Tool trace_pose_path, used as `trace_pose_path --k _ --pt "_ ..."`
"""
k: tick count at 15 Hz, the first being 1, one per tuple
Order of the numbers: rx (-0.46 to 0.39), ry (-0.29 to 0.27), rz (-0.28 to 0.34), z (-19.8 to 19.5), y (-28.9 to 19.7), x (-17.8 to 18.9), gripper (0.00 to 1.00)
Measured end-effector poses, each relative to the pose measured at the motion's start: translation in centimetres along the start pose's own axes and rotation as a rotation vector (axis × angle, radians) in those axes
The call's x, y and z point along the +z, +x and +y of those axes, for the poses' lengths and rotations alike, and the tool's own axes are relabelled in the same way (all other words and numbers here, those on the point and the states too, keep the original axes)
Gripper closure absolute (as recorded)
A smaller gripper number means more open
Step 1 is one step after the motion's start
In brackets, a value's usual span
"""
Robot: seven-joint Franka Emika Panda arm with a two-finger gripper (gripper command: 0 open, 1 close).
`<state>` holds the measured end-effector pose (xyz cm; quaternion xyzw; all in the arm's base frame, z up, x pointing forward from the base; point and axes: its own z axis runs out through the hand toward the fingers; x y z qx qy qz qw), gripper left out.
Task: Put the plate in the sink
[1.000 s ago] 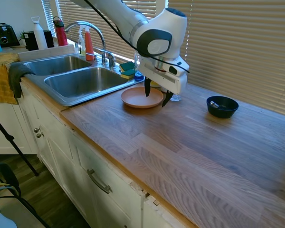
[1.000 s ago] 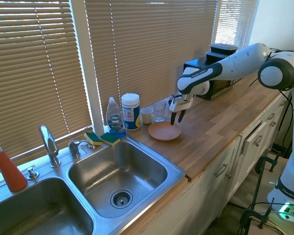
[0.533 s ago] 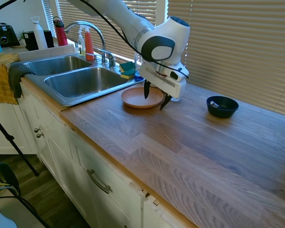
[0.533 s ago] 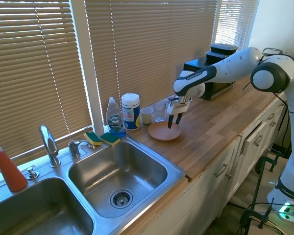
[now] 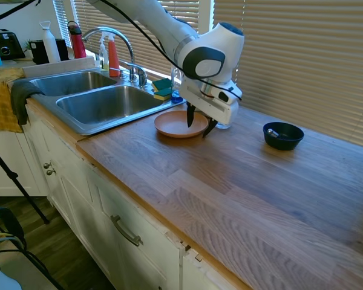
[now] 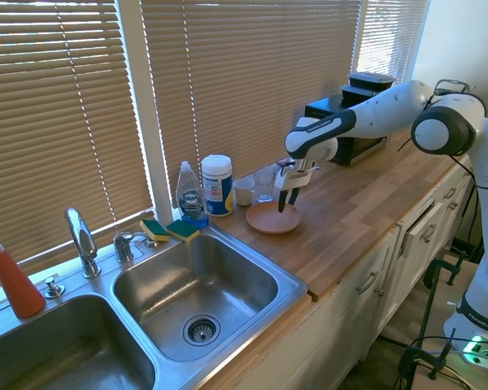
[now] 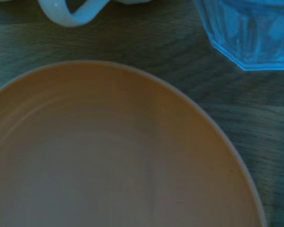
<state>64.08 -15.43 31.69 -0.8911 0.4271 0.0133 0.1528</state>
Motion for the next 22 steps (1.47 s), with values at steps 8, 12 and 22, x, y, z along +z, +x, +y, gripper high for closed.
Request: trace_pose_path --k 8,12,22 --pt "0.002 0.026 -0.03 0.9 0.9 0.4 1.0" --pt "0.0 0.054 -0.06 1.2 1.5 0.5 1.0" --pt "-0.075 0.109 -0.215 0.4 0.8 1.5 1.0"
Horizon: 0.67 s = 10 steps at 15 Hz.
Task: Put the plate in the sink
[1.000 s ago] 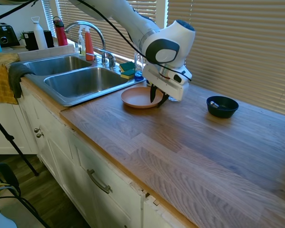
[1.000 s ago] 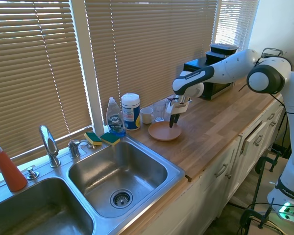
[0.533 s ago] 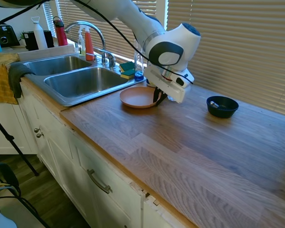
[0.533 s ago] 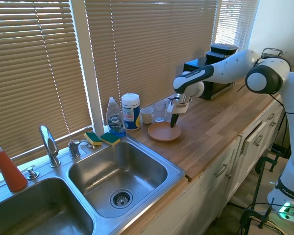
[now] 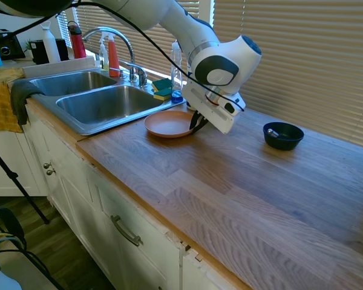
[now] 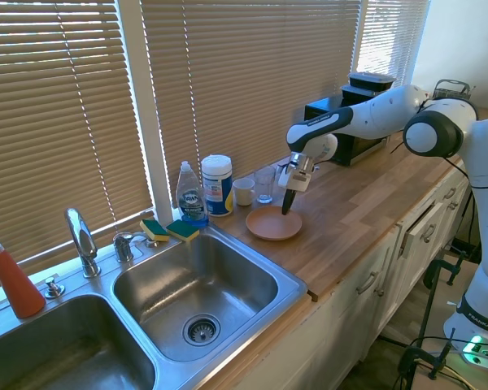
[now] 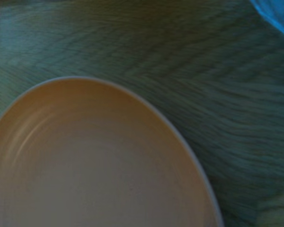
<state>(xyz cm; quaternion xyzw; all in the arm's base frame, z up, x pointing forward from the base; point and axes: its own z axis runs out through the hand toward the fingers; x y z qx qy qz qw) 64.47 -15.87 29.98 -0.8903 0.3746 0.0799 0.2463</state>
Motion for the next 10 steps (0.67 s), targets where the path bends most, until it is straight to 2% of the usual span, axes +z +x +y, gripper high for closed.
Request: trace_pose_path --k 4,10 --pt "-0.052 0.004 -0.013 -3.1 -2.3 0.4 1.0" --pt "-0.08 -0.007 -0.018 -9.5 -9.1 1.6 1.0"
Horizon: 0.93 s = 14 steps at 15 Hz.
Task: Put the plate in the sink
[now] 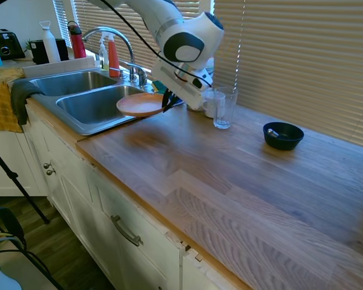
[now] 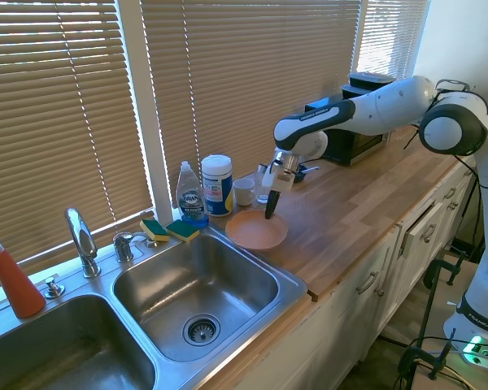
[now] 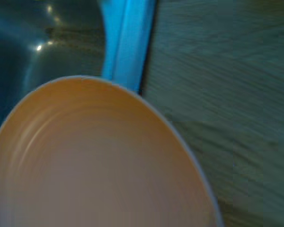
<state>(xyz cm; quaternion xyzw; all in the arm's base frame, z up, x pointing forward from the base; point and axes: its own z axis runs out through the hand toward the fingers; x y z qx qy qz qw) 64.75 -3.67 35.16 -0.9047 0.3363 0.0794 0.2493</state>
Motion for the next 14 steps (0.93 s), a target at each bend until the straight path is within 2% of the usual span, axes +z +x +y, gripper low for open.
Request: trace_pose_path --k 5,8,11,14 --pt "0.0 -0.014 0.02 -5.7 -4.2 2.8 1.0" --pt "-0.003 -0.003 0.038 -7.3 -5.1 3.7 1.0" --pt "-0.039 -0.024 0.047 -12.4 -8.2 7.3 1.0" --pt "-0.077 -0.078 0.051 -16.8 -10.1 12.7 1.0"
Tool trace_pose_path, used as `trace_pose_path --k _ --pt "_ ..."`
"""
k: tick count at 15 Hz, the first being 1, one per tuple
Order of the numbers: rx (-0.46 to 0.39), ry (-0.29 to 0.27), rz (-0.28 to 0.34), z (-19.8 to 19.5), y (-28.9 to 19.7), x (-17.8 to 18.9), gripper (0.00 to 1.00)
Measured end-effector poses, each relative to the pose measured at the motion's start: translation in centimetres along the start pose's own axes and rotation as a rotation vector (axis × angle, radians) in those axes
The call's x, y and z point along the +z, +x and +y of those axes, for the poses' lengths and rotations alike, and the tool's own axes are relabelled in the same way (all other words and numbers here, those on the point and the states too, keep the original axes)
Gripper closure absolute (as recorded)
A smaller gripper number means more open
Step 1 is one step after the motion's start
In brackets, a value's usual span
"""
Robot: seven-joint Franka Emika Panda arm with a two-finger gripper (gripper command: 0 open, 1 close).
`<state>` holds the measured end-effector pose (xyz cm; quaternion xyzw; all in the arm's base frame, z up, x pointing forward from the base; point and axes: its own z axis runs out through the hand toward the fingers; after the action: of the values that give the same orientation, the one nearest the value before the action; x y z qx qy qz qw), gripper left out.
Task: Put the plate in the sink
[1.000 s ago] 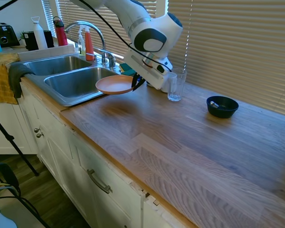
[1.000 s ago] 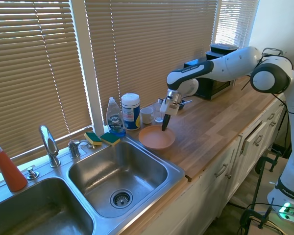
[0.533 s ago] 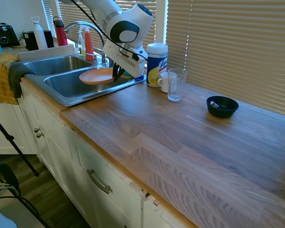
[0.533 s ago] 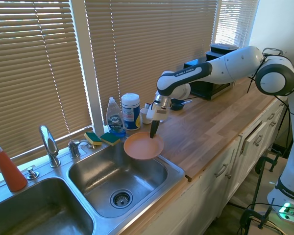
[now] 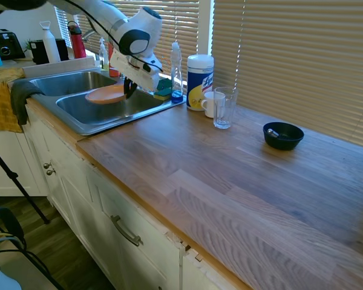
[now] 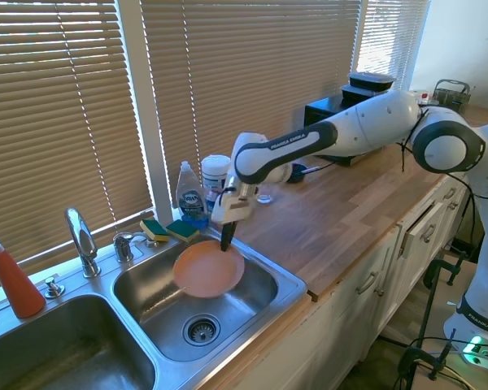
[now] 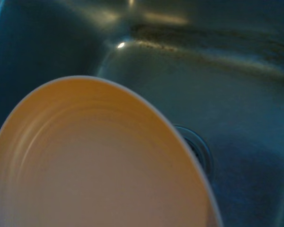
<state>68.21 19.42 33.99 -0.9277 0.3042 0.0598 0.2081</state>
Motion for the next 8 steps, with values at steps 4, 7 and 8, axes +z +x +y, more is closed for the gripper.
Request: trace_pose_path --k 4,7,8 --pt "-0.016 -0.075 -0.004 -2.8 0.5 8.2 1.0" --pt "-0.01 -0.128 -0.023 -3.1 1.0 13.2 0.0" --pt "-0.011 -0.132 -0.024 -3.4 1.1 14.0 0.0"
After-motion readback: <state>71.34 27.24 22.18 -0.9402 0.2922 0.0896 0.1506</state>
